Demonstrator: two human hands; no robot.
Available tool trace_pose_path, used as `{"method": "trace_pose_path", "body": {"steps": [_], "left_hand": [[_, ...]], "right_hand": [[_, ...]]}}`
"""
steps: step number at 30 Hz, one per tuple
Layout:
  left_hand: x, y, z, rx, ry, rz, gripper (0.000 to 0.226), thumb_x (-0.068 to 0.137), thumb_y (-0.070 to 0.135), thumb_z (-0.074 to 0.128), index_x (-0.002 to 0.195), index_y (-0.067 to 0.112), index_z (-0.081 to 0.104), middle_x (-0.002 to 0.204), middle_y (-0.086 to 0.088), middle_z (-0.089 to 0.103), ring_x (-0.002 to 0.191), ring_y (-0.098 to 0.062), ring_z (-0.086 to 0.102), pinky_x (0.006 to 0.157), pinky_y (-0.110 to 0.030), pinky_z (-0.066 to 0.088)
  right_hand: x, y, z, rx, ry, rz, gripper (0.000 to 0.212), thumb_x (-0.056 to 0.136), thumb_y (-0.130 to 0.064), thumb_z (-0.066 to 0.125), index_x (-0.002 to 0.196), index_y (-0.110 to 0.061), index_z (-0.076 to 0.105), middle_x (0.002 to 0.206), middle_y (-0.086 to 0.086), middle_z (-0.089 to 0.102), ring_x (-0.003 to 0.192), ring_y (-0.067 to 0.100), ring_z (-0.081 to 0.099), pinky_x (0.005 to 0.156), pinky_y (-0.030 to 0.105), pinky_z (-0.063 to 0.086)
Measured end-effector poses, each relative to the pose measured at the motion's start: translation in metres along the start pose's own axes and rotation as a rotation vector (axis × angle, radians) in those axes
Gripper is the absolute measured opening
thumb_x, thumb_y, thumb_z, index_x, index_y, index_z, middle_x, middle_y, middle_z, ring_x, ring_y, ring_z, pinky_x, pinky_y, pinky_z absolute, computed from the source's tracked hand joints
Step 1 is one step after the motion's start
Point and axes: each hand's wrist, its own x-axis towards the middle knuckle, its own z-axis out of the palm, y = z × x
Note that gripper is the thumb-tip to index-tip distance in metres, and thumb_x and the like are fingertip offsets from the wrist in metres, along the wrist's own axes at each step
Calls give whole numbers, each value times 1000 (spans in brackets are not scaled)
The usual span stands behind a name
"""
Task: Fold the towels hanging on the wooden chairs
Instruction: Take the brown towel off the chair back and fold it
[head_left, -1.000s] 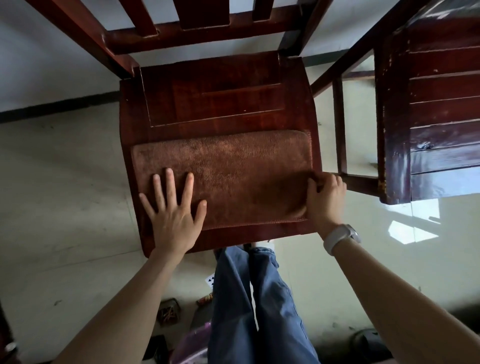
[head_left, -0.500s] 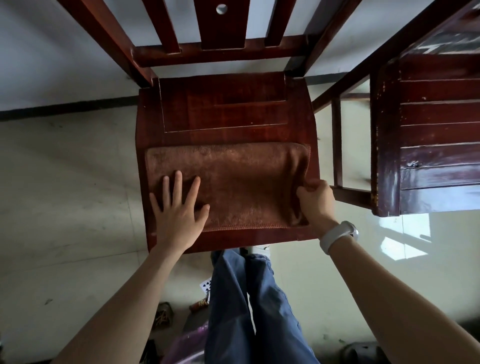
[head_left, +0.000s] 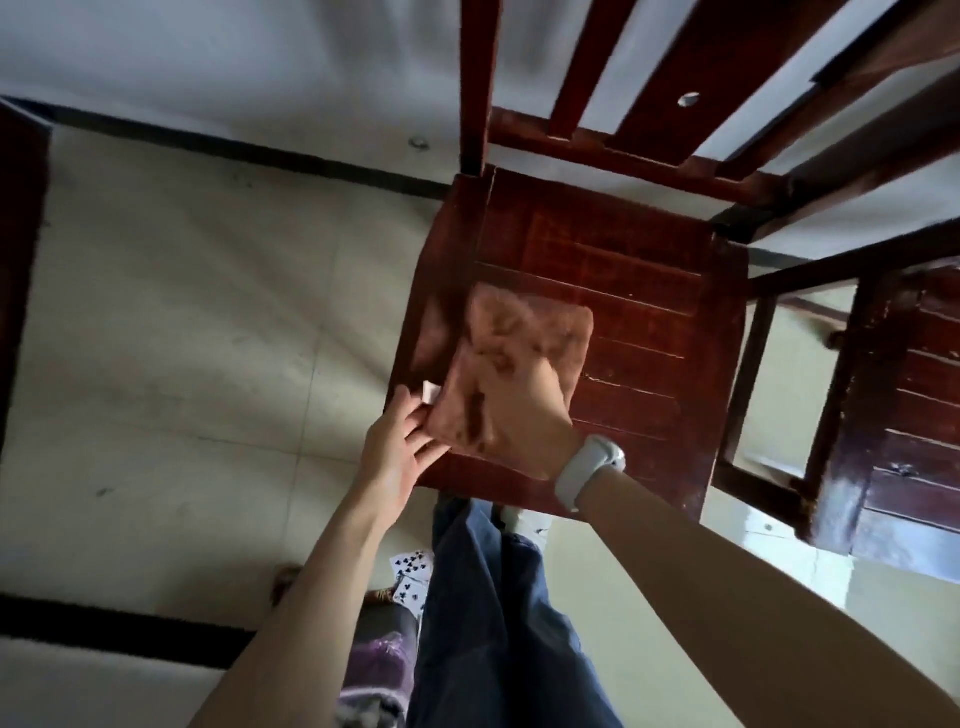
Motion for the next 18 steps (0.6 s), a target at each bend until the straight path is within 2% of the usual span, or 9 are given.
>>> {"method": "trace_pose_path", "body": {"steps": [1,3,4,6,9,11,13,15,18], "left_hand": [[0,-4,-3,42,4,28,27,95,37,40,97,18,60,97,-1,65,91,-15,62,79,-32,49],[1,-11,-3,227,41,114,23,91,33,52,101,15,61,98,-3,65,89,-15,63,76,-28,52],[3,-14,-2,344,80,174,24,88,32,58,102,13,62,92,-2,65,85,-15,63,75,-28,53],[8,-19,2,581,192,317,19,81,34,65,84,16,64,76,0,63,78,-19,62,73,-31,50],[11,-21,9,798,300,475,20,84,23,62,75,5,60,74,-12,66,72,-28,60,65,-30,38],[10,-20,11,742,337,508,17,85,18,58,76,4,59,69,-9,63,66,-25,56,63,-29,37],[6,-18,10,646,384,506,10,85,15,55,75,12,56,63,4,55,60,-10,51,56,-18,35],[3,-19,5,582,446,477,18,84,13,52,70,23,50,60,11,50,57,-1,50,54,-8,35],[3,-22,-6,602,486,425,10,86,14,50,78,18,55,63,12,52,60,-5,51,53,-9,35]], "right_hand": [[8,1,-1,-127,33,-68,23,91,-19,47,108,-20,63,95,-2,64,83,11,60,74,15,43],[27,5,-10,-448,163,-209,33,91,-19,43,120,-21,58,116,3,59,109,22,51,101,34,33],[36,7,-16,-565,210,-252,33,91,-21,43,122,-20,56,121,5,56,114,26,46,104,42,29],[53,7,-25,-701,185,-262,36,92,-29,43,126,-19,51,128,5,50,120,28,39,101,47,27],[74,5,-33,-859,56,-205,38,93,-34,40,126,-20,51,124,7,54,121,27,39,99,48,27],[80,0,-35,-821,26,-213,33,91,-27,43,119,-16,56,119,9,57,116,29,44,99,46,29],[77,-4,-33,-690,17,-249,30,90,-22,46,117,-11,54,119,11,55,108,30,52,97,44,35],[73,-8,-29,-636,-2,-312,27,92,-20,45,117,-11,51,117,11,53,98,30,57,85,42,45],[71,-13,-17,-658,-40,-376,25,92,-21,45,116,-14,51,116,10,52,93,32,59,76,42,50]]}}
